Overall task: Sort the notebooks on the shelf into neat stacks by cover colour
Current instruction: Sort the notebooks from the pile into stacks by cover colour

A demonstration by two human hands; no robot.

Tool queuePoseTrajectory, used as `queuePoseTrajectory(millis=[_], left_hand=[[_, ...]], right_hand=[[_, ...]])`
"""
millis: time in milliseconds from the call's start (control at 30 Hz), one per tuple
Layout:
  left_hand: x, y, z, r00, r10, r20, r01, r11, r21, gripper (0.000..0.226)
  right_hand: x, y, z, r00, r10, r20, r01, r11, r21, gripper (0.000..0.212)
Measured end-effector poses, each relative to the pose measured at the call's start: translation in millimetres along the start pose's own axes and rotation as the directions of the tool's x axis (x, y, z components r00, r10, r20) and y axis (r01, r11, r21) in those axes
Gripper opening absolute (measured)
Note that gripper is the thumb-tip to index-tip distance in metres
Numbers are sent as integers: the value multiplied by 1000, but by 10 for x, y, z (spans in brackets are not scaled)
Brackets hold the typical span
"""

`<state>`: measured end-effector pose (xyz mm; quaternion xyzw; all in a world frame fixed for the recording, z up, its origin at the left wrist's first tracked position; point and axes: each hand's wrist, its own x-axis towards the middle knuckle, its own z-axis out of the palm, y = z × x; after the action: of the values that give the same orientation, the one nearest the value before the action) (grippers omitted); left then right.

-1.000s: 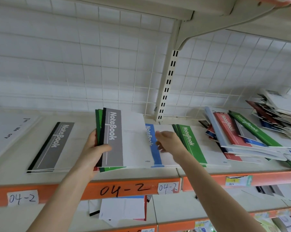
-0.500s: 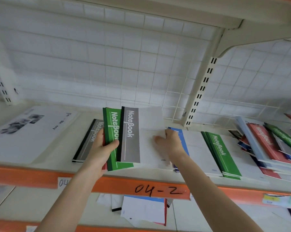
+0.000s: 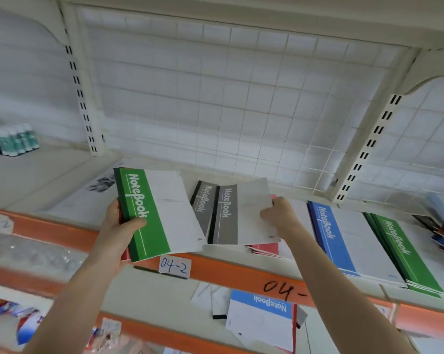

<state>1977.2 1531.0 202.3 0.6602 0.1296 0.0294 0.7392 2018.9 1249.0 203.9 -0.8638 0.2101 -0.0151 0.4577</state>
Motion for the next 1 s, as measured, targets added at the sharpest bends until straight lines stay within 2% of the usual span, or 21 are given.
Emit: queuePoseTrajectory(millis=[100,167,300,467,533,567,667,767,833,933,1000], left_hand=[[-12,20,-197,1000,-15,-23,15,999,-31,53],[-33,37,-282,1000,-17,-25,16,999,-39,52],[-68,45,-351,1000,9,-23,-10,999,-39,54],[-77,22,-356,1000,-19,8,19,998,-54,54],[-74,4,-343,999,-22,30,23,999,-49,56],[-70,-3,-328,999,-25,43,27,999,-48,57],[-70,-16,-245,995,-21,98,27,998,-55,59],[-55,-40,-92,985,-11,172,21,998,-58,59],[-58,-57,58,976,-3,217,14,999,-49,60],[-76,-88,335,965,17,261,-20,1000,8,55],[-113,-108,546,951,13,310,-15,1000,4,55]], right_hand=[[16,-87,172,1000,-13,-26,8,985,-174,39],[-6,-156,267,997,-76,-25,63,941,-333,45],[-78,-291,458,990,-143,19,126,796,-592,43],[-135,-364,554,990,-138,42,127,695,-708,35],[-144,-339,530,983,-180,46,163,721,-674,35],[-159,-328,517,976,-212,50,199,768,-609,36],[-282,-332,491,958,-274,84,286,928,-240,35],[-531,-345,440,945,-170,280,165,985,42,40],[-663,-312,388,925,-132,356,114,991,70,35],[-665,-154,292,958,-101,267,95,995,35,24],[-649,-26,174,978,-63,198,49,996,78,11]])
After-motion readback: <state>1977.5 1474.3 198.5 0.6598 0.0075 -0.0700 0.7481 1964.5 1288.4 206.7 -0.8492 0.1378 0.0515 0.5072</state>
